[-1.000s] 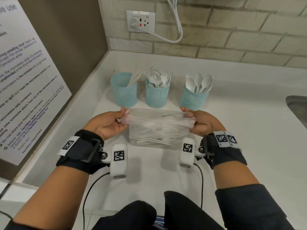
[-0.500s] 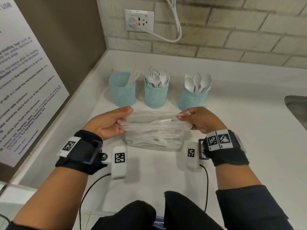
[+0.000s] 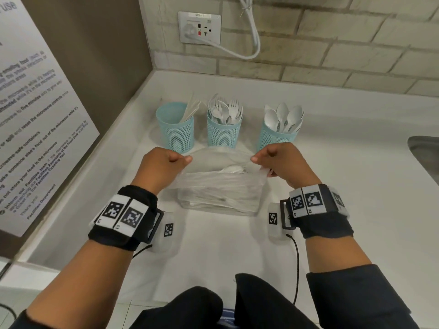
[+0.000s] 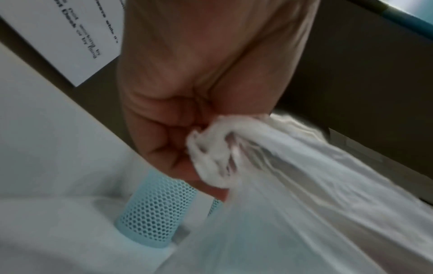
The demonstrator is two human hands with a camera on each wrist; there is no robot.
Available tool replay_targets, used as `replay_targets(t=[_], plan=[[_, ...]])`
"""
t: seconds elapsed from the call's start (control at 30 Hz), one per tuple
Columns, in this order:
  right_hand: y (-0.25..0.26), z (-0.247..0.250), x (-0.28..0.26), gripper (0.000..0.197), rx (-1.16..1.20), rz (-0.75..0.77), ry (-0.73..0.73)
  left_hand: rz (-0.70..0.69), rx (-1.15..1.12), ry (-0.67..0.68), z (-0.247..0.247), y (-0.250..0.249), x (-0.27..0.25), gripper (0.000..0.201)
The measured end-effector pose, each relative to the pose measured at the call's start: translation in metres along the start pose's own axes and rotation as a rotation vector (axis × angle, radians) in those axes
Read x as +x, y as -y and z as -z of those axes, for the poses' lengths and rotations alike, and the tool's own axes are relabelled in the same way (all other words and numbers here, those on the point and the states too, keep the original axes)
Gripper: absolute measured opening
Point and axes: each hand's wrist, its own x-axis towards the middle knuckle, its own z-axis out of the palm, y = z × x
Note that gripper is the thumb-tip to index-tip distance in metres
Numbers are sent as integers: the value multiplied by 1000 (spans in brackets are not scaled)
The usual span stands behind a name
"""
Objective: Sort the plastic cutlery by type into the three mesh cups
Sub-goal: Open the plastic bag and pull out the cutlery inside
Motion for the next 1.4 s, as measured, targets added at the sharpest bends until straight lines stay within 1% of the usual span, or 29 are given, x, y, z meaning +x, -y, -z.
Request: replay_targets(t=[0.03,0.1,0.23,0.27,0.3,0.37,0.4,0.43,0.47,0.5,0.53,0.57,0.6,0.63,0.67,0.7,0.73,0.8,0.87,0.9,0.97,1.03,1.07,1.1,1.17,1.2,1.23,1.27,1.4], plan=[[-1,1,0,10,-12,5,-25,14,-54,16,-1,2,1,35],[-3,2,-1,15,78,-56,-44,118,-253,61,-1,4,2,30],[-8,3,1,18,403,-287,26,367,-663,152,-3,6,-1,18],[-8,2,3,19,509,-344,30,415,-759,161,-3,7,0,16],[-9,1,3,19,675,-399,31,463,-862,178,-2,7,1,16],[-10,-3,3,28,1077,-497,-5,556,-1050,227,-2,6,0,24],[-10,-2,4,32,1220,-537,-36,603,-1131,245,-3,5,-1,30],[-12,-1,4,33,1304,-565,-48,653,-1204,244,-3,4,-2,33],[-11,-1,1,34,1325,-579,-5,698,-1251,230,-3,4,-3,35],[-17,-1,3,31,1300,-590,50,738,-1293,206,-3,4,-3,35],[-24,0,7,20,1235,-613,109,774,-1320,186,-3,5,-2,34],[-30,-1,11,13,1189,-629,129,798,-1331,180,-4,4,-3,33],[-33,-3,13,22,1151,-662,109,814,-1316,175,-5,4,-4,32],[-31,-5,14,20,1088,-683,66,811,-1294,184,-6,3,-6,30],[-25,-6,12,13,978,-649,24,802,-1259,190,-7,2,-6,27],[-19,-6,9,7,789,-580,16,780,-1225,210,-7,1,-7,25],[-12,-7,5,6,543,-474,-1,758,-1180,236,-7,1,-7,23],[2,-4,-5,22,128,-243,-36,716,-1087,291,-5,1,-7,23],[14,1,-11,42,-125,-112,17,640,-940,341,-4,-1,-8,20],[19,2,-13,49,-243,-88,63,592,-846,349,-4,-3,-9,16],[26,-1,-18,62,-522,-75,125,497,-658,312,-7,-5,-10,7],[30,-5,-22,67,-712,-78,170,442,-523,249,-9,-3,-9,8],[30,-8,-22,62,-730,-69,164,426,-481,229,-10,-2,-8,9],[28,-9,-22,52,-711,-55,144,413,-454,209,-11,-1,-8,12],[28,-9,-22,23,-554,-49,56,408,-443,185,-12,-3,-9,18],[26,-7,-19,13,-431,-81,18,410,-455,180,-12,-4,-8,19],[24,-4,-17,11,-284,-135,9,415,-474,182,-11,-4,-8,21],[22,-1,-16,15,-119,-201,14,425,-507,188,-11,-2,-6,23],[8,0,-11,20,430,-471,108,493,-770,252,-16,9,2,25]])
